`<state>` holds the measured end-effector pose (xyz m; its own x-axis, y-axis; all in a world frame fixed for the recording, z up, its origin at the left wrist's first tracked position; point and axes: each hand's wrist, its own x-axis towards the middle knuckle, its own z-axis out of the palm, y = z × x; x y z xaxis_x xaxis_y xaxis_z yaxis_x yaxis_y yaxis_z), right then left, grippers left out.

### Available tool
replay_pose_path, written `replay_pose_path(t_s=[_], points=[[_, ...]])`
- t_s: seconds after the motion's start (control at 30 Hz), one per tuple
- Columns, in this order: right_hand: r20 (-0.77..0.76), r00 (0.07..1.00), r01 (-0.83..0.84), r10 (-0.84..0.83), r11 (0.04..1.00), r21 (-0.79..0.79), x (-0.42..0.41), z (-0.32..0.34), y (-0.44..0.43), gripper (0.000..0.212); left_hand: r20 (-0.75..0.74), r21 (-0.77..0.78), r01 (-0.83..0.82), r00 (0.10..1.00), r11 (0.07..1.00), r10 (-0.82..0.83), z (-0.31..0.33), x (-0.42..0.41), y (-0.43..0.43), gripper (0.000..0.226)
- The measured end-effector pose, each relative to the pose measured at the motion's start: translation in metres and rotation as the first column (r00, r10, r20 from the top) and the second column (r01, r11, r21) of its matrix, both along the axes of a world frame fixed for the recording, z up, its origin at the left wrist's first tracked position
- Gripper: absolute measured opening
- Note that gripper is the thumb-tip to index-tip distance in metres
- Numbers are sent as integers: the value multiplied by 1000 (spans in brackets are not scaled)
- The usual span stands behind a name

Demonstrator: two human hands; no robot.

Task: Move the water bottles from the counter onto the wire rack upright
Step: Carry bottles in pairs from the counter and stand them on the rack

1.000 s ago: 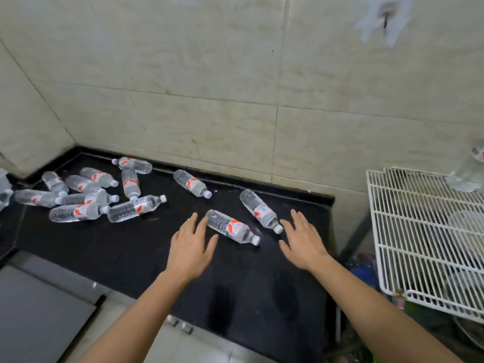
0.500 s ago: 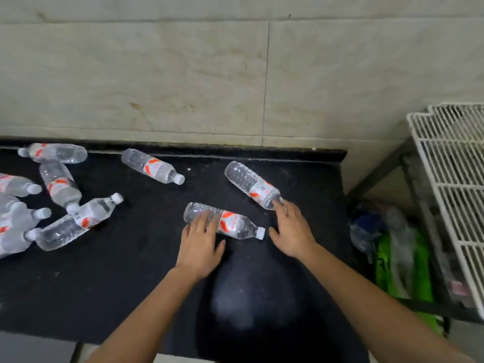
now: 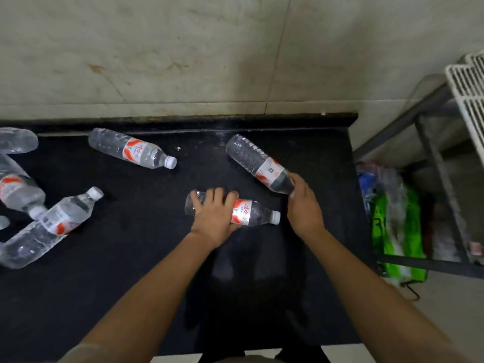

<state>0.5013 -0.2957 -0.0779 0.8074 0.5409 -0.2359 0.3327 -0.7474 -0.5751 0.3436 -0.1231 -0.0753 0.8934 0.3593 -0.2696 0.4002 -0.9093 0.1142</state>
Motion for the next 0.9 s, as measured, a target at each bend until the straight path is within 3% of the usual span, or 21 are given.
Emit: replay_pose_path(t_s=[0.23,0.37,0.5,0.6,0.73,0.9], points=[[-189,979,-74,71,997,-10,-9,25,-23,48,-41,-43,-92,995,995,90,7,-10,-10,77],[-179,974,-137,140,990,25,1,61,-46,34,128,-137,-281,946,950,298,2,-40,-27,77],[-67,994,-70,87,972,222,17,116,-40,28,167,-280,-480,828,831,535,10,-59,-32,79],[-70,985,-139,158,965,221,30,154,-26,29,167,-396,-582,714,710,679,29,-59,-34,75],[-168,974,-121,154,974,194,36,162,-23,30,286,-587,-521,583,620,761,41,-64,-34,62],[-10,998,-55,57,985,166,21,127,-46,52,290,-747,-488,372,452,882,66,-54,-44,51]])
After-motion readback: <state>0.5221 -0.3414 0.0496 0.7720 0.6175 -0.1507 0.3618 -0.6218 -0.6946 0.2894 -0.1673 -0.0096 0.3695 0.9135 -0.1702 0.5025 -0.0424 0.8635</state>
